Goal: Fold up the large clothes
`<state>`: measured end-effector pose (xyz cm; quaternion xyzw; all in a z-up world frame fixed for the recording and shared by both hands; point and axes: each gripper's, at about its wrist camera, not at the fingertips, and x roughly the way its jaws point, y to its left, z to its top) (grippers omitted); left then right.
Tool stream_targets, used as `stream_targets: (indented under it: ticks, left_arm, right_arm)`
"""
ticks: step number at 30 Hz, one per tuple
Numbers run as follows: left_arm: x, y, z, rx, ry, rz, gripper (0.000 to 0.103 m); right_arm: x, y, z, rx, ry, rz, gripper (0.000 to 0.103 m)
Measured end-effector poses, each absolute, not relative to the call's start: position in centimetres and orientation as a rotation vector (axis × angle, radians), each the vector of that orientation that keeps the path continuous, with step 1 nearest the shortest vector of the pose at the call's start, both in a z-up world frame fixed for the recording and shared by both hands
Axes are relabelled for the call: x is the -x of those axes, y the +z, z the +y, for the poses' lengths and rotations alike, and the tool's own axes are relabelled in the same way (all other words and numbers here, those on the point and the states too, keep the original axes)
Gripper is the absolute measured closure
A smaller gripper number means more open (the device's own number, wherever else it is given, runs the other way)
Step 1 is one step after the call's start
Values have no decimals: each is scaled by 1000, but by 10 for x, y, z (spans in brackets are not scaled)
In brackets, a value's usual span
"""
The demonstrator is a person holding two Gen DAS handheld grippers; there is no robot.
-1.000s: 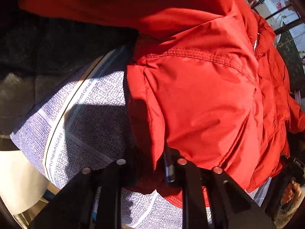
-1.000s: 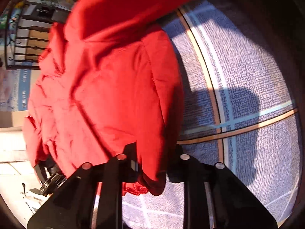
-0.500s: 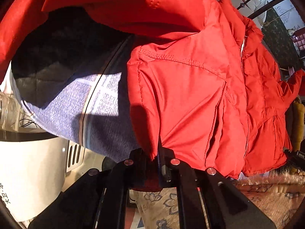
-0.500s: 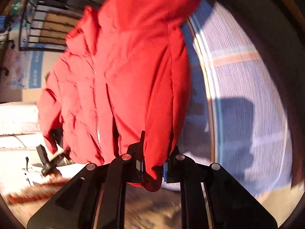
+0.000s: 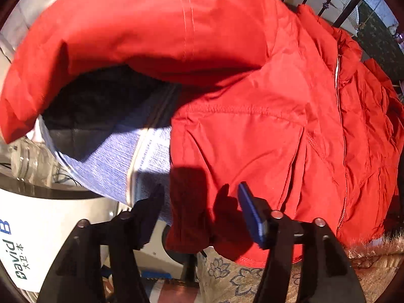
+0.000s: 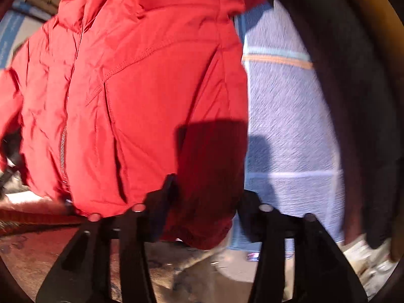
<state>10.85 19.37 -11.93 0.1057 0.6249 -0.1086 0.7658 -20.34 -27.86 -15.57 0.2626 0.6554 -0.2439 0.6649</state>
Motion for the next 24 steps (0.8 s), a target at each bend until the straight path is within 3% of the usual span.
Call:
stream_targets:
  ticks: [1, 2, 8, 11, 17, 19, 23, 24]
  left_arm:
    - [-104, -110, 196, -250, -223, 1321, 32]
    - [-104, -102, 194, -283, -203, 1283, 32]
    - [-89, -78, 180, -308, -261, 1224, 32]
    - [-69, -92, 130, -333, -356, 1234, 32]
    - [-42, -153, 62, -575, -509, 1323, 29]
    - [-38, -173, 51, -657, -521, 1349, 25]
    - [-47, -200, 47, -681, -488, 1394, 7]
    - [-50, -204, 48, -669, -480, 1403, 5]
  right_arm:
    - [207, -149, -277, -530, -570, 1484, 33]
    - [202, -140, -273, -457, -596, 1488, 30]
    - [186, -104, -264, -311, -626, 1460, 29]
    - [154, -101, -242, -273, -520, 1420, 23]
    - [104, -151, -200, -172, -344, 1512, 23]
    - [94, -180, -191, -136, -324, 1601, 21]
    - [88, -212, -187, -110, -345, 1659, 6]
    - [85, -217, -189, -119, -348, 1671, 6]
